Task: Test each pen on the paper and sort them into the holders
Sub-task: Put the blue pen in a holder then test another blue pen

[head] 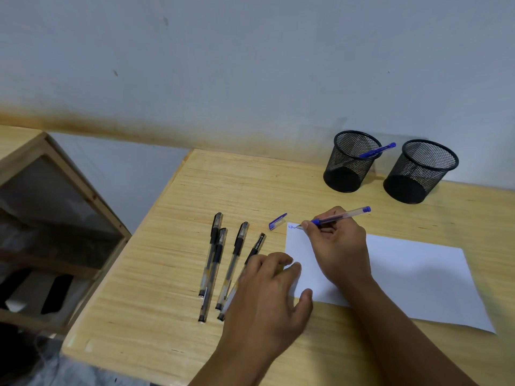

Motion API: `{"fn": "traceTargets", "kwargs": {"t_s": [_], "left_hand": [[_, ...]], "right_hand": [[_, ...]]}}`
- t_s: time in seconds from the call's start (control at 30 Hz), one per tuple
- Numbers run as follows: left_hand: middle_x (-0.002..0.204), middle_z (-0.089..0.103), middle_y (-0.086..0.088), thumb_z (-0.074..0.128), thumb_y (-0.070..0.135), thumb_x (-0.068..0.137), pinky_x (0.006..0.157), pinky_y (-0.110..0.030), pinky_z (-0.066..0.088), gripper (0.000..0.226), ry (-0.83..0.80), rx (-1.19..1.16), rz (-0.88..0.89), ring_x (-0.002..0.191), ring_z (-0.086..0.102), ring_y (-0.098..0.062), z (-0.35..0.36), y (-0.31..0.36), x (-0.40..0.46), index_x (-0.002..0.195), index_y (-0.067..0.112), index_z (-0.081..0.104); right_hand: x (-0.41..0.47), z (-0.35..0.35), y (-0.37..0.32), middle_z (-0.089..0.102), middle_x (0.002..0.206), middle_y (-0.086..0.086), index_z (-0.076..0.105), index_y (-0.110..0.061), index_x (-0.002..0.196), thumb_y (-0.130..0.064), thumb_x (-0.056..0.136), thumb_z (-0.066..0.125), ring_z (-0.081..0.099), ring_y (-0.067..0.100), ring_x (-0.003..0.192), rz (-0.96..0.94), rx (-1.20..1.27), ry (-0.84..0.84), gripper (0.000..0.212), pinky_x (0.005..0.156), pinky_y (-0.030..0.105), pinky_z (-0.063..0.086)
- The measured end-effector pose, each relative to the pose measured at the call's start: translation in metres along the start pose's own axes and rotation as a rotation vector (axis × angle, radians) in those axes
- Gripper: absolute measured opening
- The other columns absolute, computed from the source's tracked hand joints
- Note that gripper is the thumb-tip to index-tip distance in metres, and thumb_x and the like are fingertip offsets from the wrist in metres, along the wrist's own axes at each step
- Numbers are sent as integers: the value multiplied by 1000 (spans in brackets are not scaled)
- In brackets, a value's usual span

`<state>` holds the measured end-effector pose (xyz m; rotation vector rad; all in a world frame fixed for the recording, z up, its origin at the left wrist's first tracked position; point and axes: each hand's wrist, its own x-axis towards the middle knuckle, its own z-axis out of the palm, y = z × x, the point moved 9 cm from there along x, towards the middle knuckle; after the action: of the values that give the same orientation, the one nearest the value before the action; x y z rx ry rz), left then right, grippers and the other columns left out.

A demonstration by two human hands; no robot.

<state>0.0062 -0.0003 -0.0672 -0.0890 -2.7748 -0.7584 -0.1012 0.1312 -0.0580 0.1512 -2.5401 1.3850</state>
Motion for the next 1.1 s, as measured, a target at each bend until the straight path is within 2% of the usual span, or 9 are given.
{"fn": "traceTargets", "kwargs": {"t_s": [0.2, 0.47, 0.7, 0.9, 1.1], "left_hand": [[120, 56, 14, 52, 52, 85, 89, -34, 49, 42, -4, -4, -1, 116, 43, -10, 0, 1, 0, 116, 28, 66], [121, 56, 15, 52, 53, 84, 89, -33, 49, 42, -5, -8, 0, 116, 42, -9, 0, 0, 1, 116, 29, 65], [118, 57, 14, 55, 51, 83, 88, -32, 49, 41, 9, -4, 9, 114, 44, -10, -1, 1, 0, 115, 28, 66], [118, 58, 13, 55, 51, 83, 87, -33, 50, 41, 8, 2, 13, 113, 45, -11, -1, 2, 0, 114, 26, 67], [118, 57, 13, 54, 51, 84, 87, -32, 49, 40, 6, 2, 13, 114, 44, -11, -1, 2, 0, 114, 27, 66]], "right_hand": [[0, -2, 0, 68, 69, -4, 63, -13, 88, -22, 86, 75, 68, 9, 66, 13, -3, 15, 15, 66, 33, 60], [2, 0, 1, 66, 67, -11, 62, -14, 86, -22, 87, 74, 67, 6, 65, 55, -3, -14, 15, 68, 34, 60], [0, -1, 1, 67, 70, -7, 61, -15, 88, -22, 87, 74, 70, 12, 69, 79, 0, -21, 15, 71, 35, 61], [0, -2, 0, 64, 67, -13, 59, -17, 87, -22, 88, 73, 67, 7, 65, 94, -17, -11, 15, 68, 32, 60], [0, 0, 1, 66, 69, -9, 59, -15, 89, -23, 88, 72, 69, 11, 69, 113, -18, -33, 16, 71, 36, 61]]}}
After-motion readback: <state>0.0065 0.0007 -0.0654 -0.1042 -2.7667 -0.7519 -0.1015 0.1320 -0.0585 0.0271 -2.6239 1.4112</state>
